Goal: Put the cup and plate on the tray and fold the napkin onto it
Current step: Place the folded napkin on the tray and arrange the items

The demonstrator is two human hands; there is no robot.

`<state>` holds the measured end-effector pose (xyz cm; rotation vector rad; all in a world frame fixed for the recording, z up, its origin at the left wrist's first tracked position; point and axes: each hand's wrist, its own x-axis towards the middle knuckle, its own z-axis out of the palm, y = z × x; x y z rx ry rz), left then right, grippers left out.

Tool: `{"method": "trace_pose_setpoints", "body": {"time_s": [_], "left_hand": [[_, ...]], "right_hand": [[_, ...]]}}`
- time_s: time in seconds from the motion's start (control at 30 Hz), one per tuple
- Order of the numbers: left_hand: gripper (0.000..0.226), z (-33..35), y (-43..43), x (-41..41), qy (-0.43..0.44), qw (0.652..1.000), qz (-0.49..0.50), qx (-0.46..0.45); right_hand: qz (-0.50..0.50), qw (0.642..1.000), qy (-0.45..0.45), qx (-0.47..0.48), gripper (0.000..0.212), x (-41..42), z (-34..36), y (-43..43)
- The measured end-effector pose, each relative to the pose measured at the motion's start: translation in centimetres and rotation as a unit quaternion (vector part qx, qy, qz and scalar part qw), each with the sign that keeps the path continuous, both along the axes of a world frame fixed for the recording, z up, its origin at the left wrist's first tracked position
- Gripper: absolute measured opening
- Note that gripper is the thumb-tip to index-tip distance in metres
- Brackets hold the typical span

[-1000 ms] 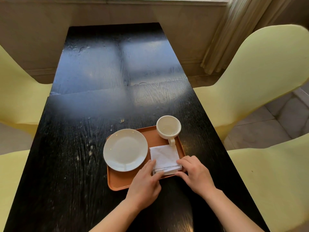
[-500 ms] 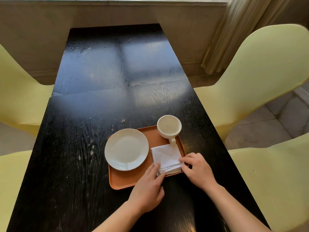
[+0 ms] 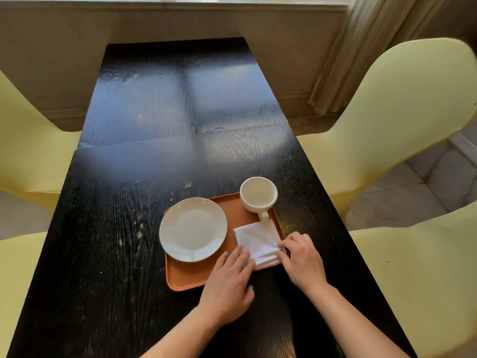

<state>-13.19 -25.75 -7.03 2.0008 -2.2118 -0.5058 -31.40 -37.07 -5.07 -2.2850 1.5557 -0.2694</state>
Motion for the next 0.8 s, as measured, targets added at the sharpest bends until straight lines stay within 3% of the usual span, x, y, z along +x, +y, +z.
{"method": "trace_pose_setpoints", "body": {"time_s": [0.23, 0.4, 0.63, 0.8], "left_hand": [[0.054, 0.8, -0.7, 0.3, 0.020, 1.000, -0.013, -0.001], [0.022, 1.3, -2.7, 0.7, 0.062, 0.998, 0.016, 0.024], [0.026, 0.8, -4.2, 0.4, 0.055, 0.994, 0.030, 0.087], [0.050, 0.9, -4.0, -0.2, 0.035, 0.997, 0.014, 0.070]], "right_hand": [[0.021, 1.000, 0.015, 0.013, 0.016, -0.3, 0.2, -0.9], [0.135, 0.987, 0.078, 0.029, 0.062, -0.6, -0.2, -1.8], [0.166, 0.970, 0.158, 0.077, 0.064, -0.8, -1.1, -1.8], [0.185, 0.959, 0.200, 0.077, 0.075, -0.9, -0.7, -1.6]]}}
